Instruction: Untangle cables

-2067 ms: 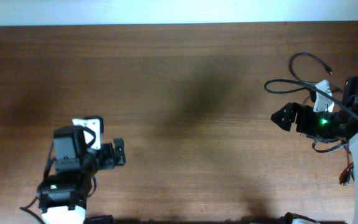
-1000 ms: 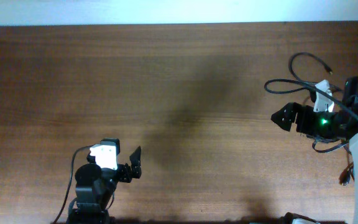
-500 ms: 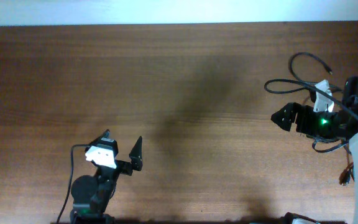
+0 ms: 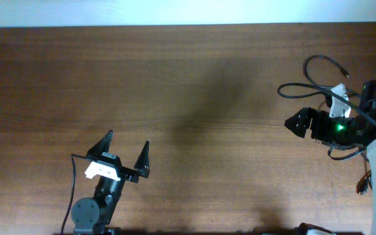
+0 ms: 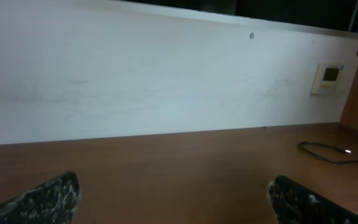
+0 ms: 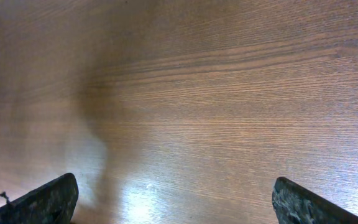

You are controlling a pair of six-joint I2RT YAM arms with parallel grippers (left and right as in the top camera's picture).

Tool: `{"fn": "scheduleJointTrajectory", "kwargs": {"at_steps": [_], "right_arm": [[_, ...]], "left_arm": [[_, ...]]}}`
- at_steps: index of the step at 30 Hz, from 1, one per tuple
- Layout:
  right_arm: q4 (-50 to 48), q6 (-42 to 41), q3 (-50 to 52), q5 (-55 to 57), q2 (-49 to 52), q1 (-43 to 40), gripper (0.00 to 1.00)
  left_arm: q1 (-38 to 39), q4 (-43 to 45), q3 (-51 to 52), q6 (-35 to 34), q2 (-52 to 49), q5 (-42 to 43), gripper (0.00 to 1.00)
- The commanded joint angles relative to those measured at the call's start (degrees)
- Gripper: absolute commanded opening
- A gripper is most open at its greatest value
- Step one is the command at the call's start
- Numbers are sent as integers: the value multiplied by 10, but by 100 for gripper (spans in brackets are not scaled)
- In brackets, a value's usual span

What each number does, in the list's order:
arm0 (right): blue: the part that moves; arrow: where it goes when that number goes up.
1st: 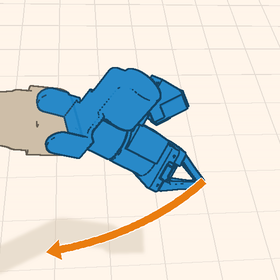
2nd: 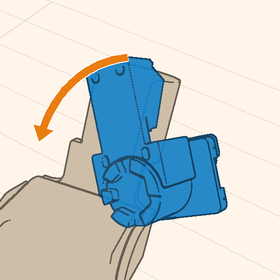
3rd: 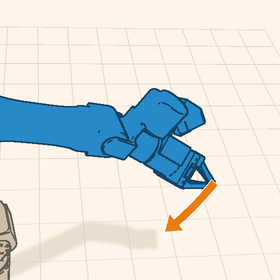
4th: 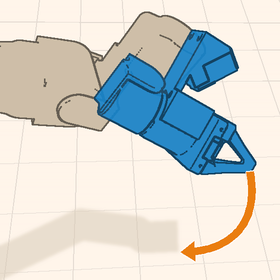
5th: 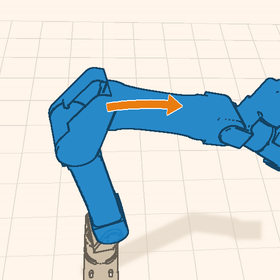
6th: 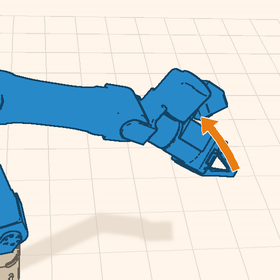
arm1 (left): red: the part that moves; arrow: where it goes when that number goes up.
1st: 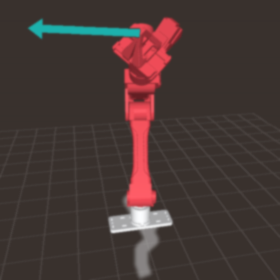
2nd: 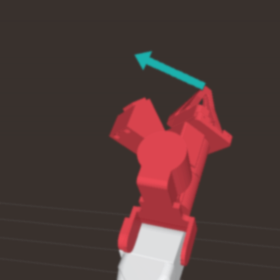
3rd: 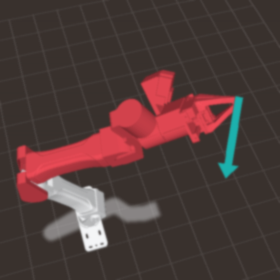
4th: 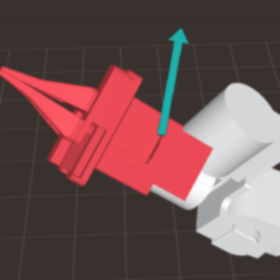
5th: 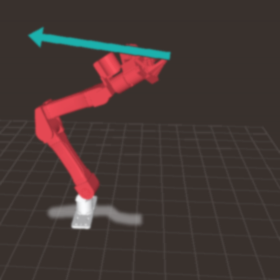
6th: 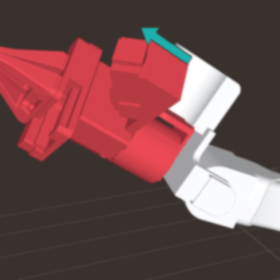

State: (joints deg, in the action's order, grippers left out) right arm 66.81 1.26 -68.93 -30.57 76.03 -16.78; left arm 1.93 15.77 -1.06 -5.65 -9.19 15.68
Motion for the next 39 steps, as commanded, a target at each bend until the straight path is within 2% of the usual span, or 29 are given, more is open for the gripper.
{"fn": "scheduleJointTrajectory", "kwargs": {"at_steps": [1,24,26,29,31,32,36,39], "right_arm": [[-2,-2,0,-7,0,3,99],[-2,-2,0,-7,0,3,99],[-2,-2,0,-7,0,3,99],[-2,-2,0,-7,0,3,99],[-2,-3,0,-7,0,3,99],[-2,-2,0,-7,0,3,99],[-2,-2,0,-7,0,3,99],[-2,-2,0,-7,0,3,99]], "left_arm": [[3,2,5,1,6,7,99],[3,-56,5,2,89,4,99],[3,-56,5,14,89,4,99],[1,-67,5,71,89,4,99],[1,-113,5,162,89,4,99],[0,-127,5,179,89,4,99],[-16,-194,5,190,90,-5,99],[-16,-193,5,191,90,-13,99]]}}
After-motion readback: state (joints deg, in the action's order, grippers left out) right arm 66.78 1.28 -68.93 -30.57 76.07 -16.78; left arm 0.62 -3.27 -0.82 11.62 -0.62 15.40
